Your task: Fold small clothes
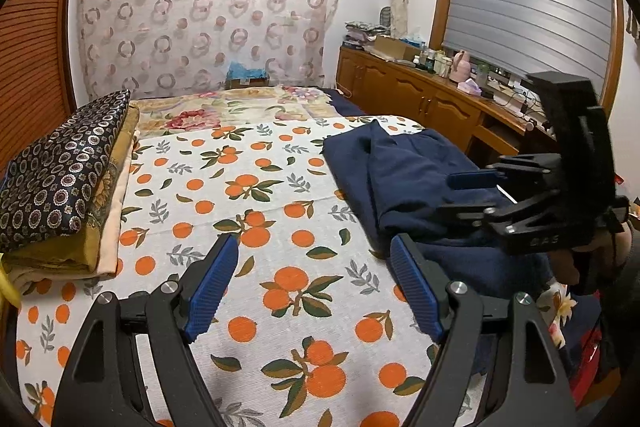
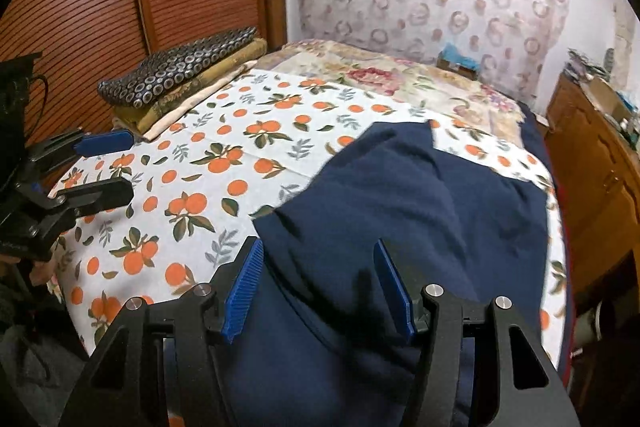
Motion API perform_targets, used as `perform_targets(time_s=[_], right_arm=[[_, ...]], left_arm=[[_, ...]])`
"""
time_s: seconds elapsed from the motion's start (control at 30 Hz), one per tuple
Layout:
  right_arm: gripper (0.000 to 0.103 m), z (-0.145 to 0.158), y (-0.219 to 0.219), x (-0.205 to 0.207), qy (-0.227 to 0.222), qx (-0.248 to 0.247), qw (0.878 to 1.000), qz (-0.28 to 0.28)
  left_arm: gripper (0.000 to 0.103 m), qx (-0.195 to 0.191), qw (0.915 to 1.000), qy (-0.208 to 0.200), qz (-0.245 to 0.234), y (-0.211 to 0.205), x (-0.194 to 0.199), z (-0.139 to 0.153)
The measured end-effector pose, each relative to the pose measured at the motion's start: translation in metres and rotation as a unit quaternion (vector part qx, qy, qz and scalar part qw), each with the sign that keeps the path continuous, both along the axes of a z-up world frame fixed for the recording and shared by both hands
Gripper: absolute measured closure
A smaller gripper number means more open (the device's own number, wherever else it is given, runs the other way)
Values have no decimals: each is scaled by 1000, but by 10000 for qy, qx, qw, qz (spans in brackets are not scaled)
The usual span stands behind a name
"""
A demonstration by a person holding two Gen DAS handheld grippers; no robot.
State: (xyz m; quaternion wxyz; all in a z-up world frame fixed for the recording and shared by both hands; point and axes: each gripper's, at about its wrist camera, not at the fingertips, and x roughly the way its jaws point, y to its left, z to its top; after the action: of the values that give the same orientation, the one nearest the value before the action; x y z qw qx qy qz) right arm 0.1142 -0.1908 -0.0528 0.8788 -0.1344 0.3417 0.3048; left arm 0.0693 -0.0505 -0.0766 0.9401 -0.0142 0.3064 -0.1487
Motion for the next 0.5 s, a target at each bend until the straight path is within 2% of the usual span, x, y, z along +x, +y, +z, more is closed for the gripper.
perform_targets(time_s=[0.2, 0.3, 0.37, 0.4, 0.43, 0.5], right_arm=[[44, -13, 29, 17, 141, -355, 9989, 280], [44, -23, 39, 29, 179, -628, 9977, 207], [60, -25, 38, 36, 221, -638, 9976, 179], [86, -24, 35, 38, 246, -545, 9980, 211], [95, -23, 35, 39, 197, -472, 9984, 227], [96, -14, 28, 36, 73, -328, 9991, 250]], left_arm=[[24, 6, 10000, 27, -19, 0, 0, -2], [24, -2, 10000, 45, -35, -1, 1, -4], [24, 3, 10000, 59, -48, -1, 1, -5], [24, 8, 10000, 66, -52, -1, 1, -5], [24, 9, 10000, 73, -55, -1, 1, -6], [24, 5, 10000, 83, -55, -1, 1, -6]])
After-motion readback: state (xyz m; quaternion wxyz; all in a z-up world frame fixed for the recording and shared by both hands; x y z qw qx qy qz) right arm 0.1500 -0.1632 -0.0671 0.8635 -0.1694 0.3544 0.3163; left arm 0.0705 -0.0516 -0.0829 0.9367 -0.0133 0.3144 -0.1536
